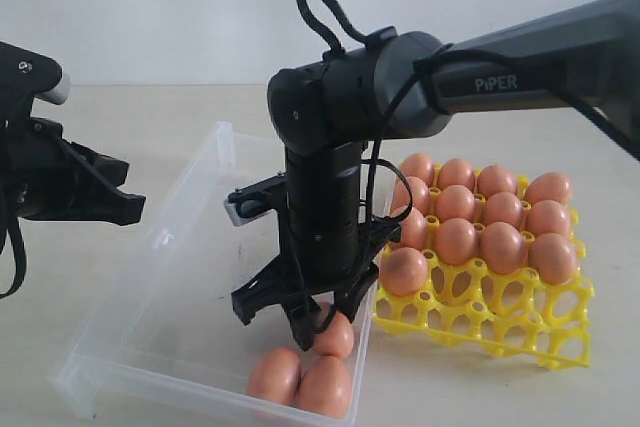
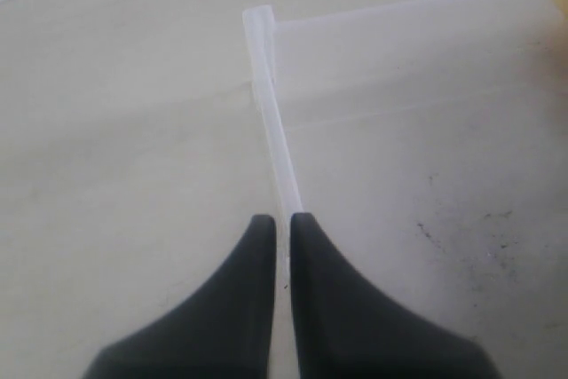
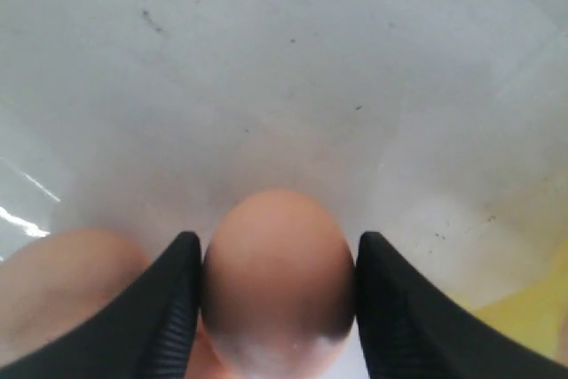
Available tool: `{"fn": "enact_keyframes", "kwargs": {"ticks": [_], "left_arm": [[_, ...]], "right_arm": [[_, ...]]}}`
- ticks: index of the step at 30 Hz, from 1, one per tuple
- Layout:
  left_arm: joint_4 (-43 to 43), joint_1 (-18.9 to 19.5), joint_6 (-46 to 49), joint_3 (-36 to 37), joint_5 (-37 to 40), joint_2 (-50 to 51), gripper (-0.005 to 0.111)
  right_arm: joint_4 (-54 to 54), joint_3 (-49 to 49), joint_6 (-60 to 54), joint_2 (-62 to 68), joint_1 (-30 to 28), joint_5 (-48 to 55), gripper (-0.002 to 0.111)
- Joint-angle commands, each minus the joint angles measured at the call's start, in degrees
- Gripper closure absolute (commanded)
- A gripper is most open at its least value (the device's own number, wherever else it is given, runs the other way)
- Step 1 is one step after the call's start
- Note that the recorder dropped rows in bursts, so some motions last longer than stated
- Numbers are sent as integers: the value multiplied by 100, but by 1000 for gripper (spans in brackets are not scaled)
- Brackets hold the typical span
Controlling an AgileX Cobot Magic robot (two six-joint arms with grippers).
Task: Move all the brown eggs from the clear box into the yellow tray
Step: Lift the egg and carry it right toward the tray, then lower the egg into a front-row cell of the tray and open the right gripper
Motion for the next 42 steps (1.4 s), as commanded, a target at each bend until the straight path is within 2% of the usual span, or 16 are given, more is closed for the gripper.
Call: {"fn": "enact_keyframes", "kwargs": {"ticks": [1,7,9,12,19,22,25,28,42], "left_arm": [[-24,18,-50,28,-95,-47,103],[-24,18,18,28,-107,-47,103],[-24,18,62,28,-107,-47,103],[-24,18,60,28,-122,-47,103],[-24,18,85,28,-81,-47,103],[-24,18,85,28,-81,-47,103],[-14,18,85,28,-81,-47,103],[-16,18,85,28,-129,-47,103],[-16,18,101,28,-192,-47,103]], "right_arm": [[-391,-7,-178,-172,5,-758,109],[-699,258,-16,-958,5,-2347,109],[-984,712,-4,-1485,5,-3195,109],[-1403,1795,327,-2447,5,-4503,109],[-1350,4256,327,-3785,5,-7236,109],[-763,5051,-51,-3998,-5,-8148,109],[1581,5778,-1945,-4002,-5,-9160,109],[2513,6183,-2687,-4002,-5,-9757,109],[2601,7239,-2328,-3862,-5,-10969,109]]}}
